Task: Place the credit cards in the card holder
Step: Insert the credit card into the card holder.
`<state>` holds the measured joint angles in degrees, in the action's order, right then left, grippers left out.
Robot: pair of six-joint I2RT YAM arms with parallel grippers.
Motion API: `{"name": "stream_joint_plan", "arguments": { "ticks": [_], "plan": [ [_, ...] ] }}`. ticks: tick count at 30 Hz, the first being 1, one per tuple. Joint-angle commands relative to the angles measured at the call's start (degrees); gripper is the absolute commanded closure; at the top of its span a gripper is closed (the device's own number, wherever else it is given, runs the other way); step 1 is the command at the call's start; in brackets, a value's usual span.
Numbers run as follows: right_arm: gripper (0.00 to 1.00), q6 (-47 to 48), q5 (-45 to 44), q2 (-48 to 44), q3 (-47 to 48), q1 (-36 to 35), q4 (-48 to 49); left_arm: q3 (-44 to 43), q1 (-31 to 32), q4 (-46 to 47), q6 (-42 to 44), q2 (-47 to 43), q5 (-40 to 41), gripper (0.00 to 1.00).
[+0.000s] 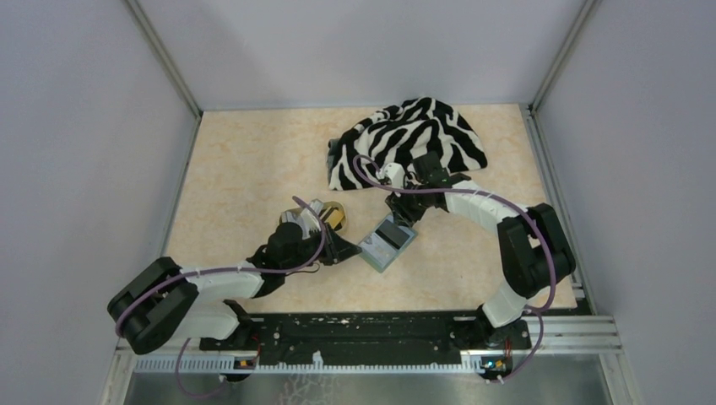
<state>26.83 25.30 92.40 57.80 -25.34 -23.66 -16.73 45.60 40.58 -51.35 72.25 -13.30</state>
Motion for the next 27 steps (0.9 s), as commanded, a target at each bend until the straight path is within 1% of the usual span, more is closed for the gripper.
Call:
{"name": "stream_joint_plan", "arguments": {
  "ticks": [1, 5, 8, 13, 19, 27],
  "plan": [
    [0.56, -1.32, 0.37, 0.59, 2.02, 0.42, 1.44, 2.56, 0.19, 8.62, -3.55, 2.90, -2.09, 0.83],
    [0.56, -1.77, -1.66, 3.16, 2.86, 0.38, 0.70, 1.96, 0.19, 11.86, -5.94, 7.22, -3.70, 0.84],
    [0.56, -3.21, -4.05, 3.97, 2.80, 0.38, 1.46, 0.25, 1.34, 11.81, -6.67, 10.15, -2.79, 0.85],
    [0.57, -4.42, -6.46, 5.31, 2.96, 0.40, 1.27, -7.39, 3.11, 5.03, -4.98, 15.39, -0.58, 0.85],
    [0.60, -6.25, -6.49, 6.32, 4.32, 0.43, -0.50, -15.25, 3.45, -3.88, -2.66, 20.23, 3.68, 0.85],
    [0.66, -7.67, -5.93, 7.56, 6.21, 0.40, -3.57, -20.52, 3.44, -6.15, -3.01, 27.19, 4.62, 0.86]
  ]
}}
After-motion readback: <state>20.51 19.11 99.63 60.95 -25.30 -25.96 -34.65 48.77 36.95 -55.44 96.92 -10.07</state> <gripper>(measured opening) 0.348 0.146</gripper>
